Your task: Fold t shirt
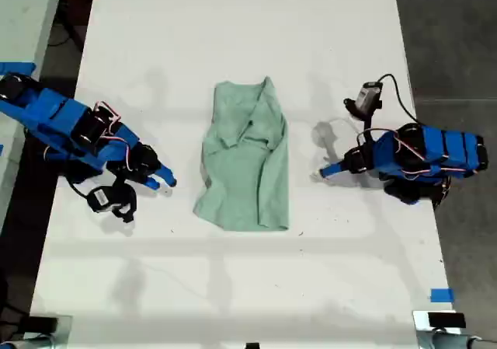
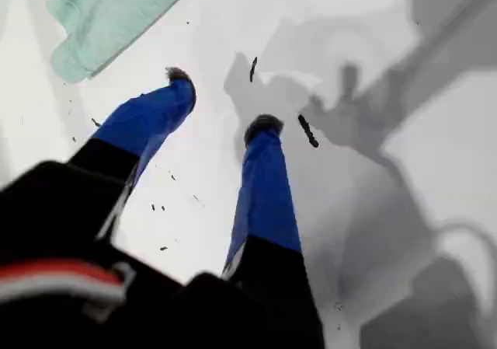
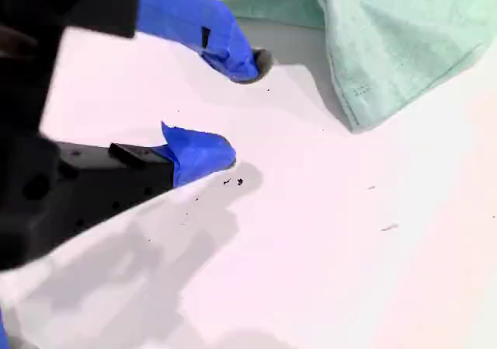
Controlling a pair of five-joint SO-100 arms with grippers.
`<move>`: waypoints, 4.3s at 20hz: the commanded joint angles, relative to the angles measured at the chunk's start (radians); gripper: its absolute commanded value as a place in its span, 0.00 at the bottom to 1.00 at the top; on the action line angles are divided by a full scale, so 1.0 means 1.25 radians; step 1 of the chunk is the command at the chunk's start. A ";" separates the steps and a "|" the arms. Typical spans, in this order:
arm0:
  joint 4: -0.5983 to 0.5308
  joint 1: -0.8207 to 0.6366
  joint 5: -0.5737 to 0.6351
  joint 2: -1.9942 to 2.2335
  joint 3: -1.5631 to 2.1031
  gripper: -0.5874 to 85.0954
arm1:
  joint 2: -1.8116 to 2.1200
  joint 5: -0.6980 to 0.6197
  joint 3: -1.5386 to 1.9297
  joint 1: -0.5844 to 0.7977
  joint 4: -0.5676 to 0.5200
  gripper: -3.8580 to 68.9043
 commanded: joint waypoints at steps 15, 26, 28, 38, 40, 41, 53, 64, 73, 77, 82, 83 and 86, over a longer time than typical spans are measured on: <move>-0.206 -0.006 0.034 0.247 0.276 0.00 | 0.009 0.006 0.040 0.004 -0.006 0.27; -0.247 -0.064 0.389 -0.506 -0.296 0.22 | 0.009 0.001 0.040 0.004 -0.006 0.27; -0.188 -0.074 0.398 -0.517 -0.351 0.22 | 0.009 0.001 0.040 0.004 -0.006 0.27; -0.033 -0.156 0.482 -0.849 -0.687 0.20 | 0.009 0.001 0.040 0.000 -0.006 0.27; -0.022 -0.151 0.479 -0.852 -0.692 0.04 | 0.009 0.000 0.040 0.001 -0.006 0.27; -0.007 -0.150 0.464 -0.852 -0.702 0.01 | 0.009 0.000 0.040 0.002 -0.006 0.27; 0.355 -0.104 0.340 -0.914 -1.204 0.01 | 0.009 0.002 0.040 0.005 -0.006 0.27; -0.070 -0.161 0.584 -1.075 -1.204 0.01 | 0.009 0.002 0.040 0.006 -0.006 0.27; -0.227 -0.117 0.761 -1.171 -1.208 0.47 | 0.009 0.001 0.042 0.007 -0.006 0.27; -0.155 -0.131 0.708 -1.106 -1.200 0.16 | 0.009 0.002 0.042 0.007 -0.006 0.27; 0.006 -0.205 0.443 -1.068 -1.192 0.16 | 0.009 0.002 0.042 0.009 -0.006 0.27; 0.043 -0.221 0.412 -1.085 -1.192 0.16 | 0.009 0.002 0.042 0.009 -0.006 0.27; 0.081 -0.247 0.374 -1.155 -1.198 0.16 | 0.009 0.002 0.042 0.009 -0.006 0.27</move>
